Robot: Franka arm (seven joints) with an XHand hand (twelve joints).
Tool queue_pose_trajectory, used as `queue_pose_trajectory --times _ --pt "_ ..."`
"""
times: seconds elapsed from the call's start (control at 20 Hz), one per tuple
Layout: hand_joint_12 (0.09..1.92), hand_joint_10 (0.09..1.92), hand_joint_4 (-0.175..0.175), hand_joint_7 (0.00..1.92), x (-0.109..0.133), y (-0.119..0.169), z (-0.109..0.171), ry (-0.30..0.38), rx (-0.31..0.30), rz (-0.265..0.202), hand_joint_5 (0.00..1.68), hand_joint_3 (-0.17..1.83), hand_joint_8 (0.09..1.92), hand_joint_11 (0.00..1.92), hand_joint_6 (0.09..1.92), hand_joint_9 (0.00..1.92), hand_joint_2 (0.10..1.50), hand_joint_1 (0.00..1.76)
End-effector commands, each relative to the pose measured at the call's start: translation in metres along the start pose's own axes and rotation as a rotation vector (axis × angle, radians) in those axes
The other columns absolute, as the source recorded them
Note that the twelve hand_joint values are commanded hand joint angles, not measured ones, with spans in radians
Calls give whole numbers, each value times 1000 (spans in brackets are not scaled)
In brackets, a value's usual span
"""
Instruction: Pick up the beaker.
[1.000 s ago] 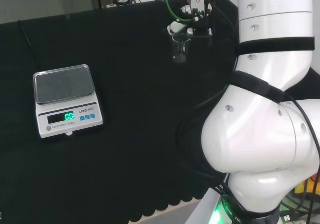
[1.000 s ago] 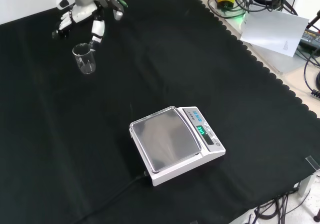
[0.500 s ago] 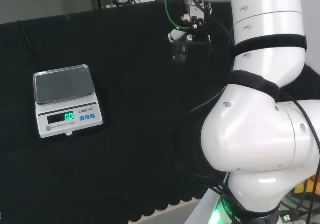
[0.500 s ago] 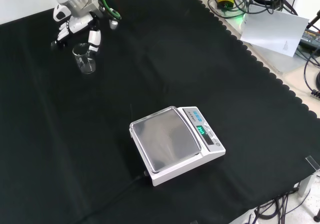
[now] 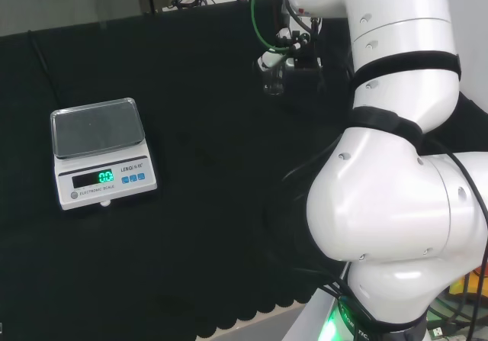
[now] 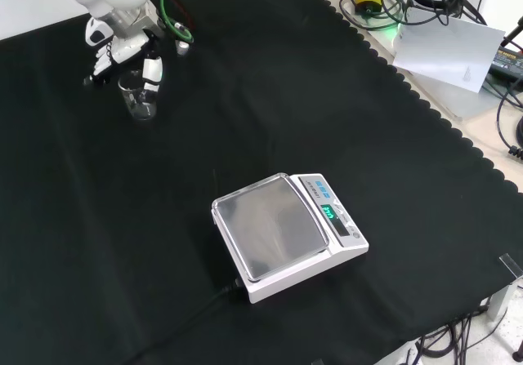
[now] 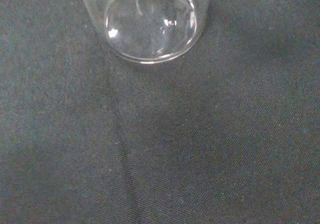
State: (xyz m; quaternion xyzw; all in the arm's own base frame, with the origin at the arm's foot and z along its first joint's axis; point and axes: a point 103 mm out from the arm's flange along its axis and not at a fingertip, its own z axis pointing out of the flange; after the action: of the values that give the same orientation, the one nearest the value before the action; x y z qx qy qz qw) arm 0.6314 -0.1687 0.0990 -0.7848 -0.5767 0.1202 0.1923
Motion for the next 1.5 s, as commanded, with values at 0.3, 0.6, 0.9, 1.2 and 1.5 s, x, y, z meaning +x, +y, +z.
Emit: queue_pose_trajectory --times 0.3,0.6,0.9,1.2,1.5 --pt "1497 802 34 113 -1 2 10 -19 -17 9 240 254 696 111 87 375 750 619" --pt "1076 583 8 526 6 7 15 -38 -57 26 489 630 891 944 731 1061 690 949" --pt "792 737 -74 694 6 11 14 -46 -83 38 541 737 1227 1415 1231 1272 716 1073" --pt "734 877 -95 767 6 7 2 -43 -110 42 805 250 1384 1524 1285 1277 1073 1073" --pt "732 904 -117 800 9 -11 -35 -44 -164 34 831 208 1408 1522 1262 1280 1090 1087"
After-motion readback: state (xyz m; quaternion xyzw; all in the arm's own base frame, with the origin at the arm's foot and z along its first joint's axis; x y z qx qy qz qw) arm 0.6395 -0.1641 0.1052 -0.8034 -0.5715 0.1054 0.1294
